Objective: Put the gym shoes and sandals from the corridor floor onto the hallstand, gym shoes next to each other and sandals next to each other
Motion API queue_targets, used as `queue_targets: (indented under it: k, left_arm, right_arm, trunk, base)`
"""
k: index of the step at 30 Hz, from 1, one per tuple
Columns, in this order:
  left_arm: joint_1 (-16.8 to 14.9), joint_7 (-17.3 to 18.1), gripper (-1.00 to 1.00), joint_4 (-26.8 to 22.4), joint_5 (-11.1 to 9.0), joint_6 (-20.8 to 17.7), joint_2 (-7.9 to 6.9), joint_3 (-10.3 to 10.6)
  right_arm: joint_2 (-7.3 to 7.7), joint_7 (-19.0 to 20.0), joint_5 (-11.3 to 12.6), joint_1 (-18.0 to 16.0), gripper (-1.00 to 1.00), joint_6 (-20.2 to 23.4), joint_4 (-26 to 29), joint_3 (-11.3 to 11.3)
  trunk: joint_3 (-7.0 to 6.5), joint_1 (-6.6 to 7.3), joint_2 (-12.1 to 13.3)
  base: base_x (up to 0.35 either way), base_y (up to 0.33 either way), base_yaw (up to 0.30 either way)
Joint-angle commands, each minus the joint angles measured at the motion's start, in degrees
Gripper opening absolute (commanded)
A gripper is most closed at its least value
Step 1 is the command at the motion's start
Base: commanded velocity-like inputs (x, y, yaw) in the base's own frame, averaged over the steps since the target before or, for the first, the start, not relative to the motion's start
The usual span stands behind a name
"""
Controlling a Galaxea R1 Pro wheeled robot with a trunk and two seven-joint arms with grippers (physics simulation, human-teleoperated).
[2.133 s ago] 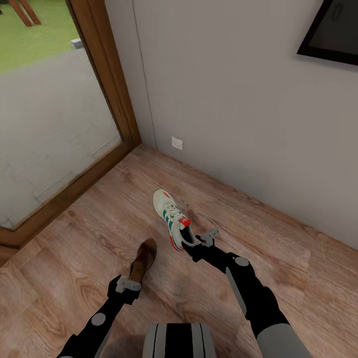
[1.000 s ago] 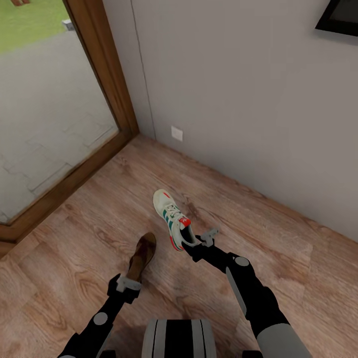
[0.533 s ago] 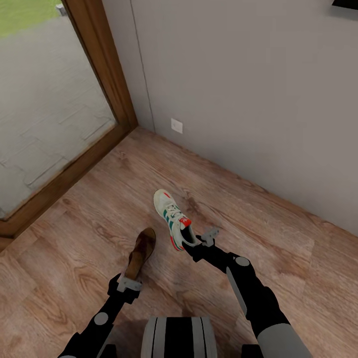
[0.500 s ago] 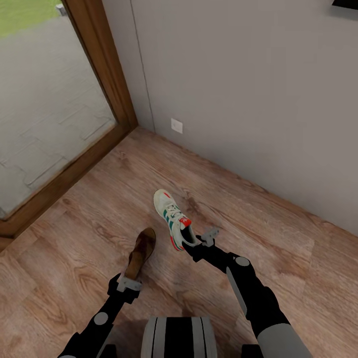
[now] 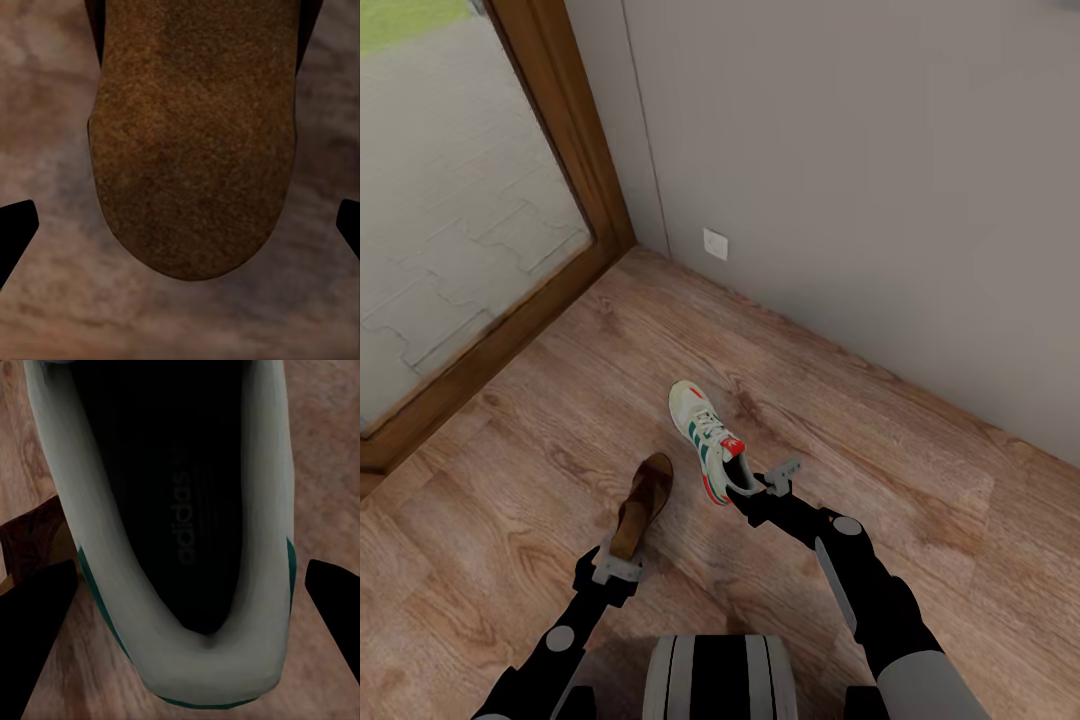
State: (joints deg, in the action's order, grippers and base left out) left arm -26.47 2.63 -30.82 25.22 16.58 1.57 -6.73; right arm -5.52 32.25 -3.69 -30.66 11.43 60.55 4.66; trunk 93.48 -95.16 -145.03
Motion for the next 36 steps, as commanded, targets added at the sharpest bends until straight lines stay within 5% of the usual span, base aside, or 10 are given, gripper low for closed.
queue_targets:
  k: [1,32,36]
  left_arm:
    - [0.0,0.3,1.0,0.0,0.5,0.3,0.09,-0.5]
    - [0.0,0.3,1.0,0.1,0.5,0.3,0.03,-0.5]
    - [0.0,0.3,1.0,0.1,0.5,0.3,0.01,-0.6]
  right_arm:
    - [-0.02,0.3,-0.4,0.0,-1.0,0.3,0.1,-0.1]
    - [-0.02,0.3,-0.4,0.0,-1.0,0.2,0.1,-0.1]
    - [-0.02,0.3,-0.4,0.0,-1.0,0.3,0.1,-0.1]
  trunk:
    - [0.03,0.01,0.0]
    - [0.04,0.01,0.0]
    - [1.01,-0.09,-0.1]
  base:
    - [0.0,0.0,0.0]
    - [0.037,0.0,0.0]
    - [0.0,0.0,0.0]
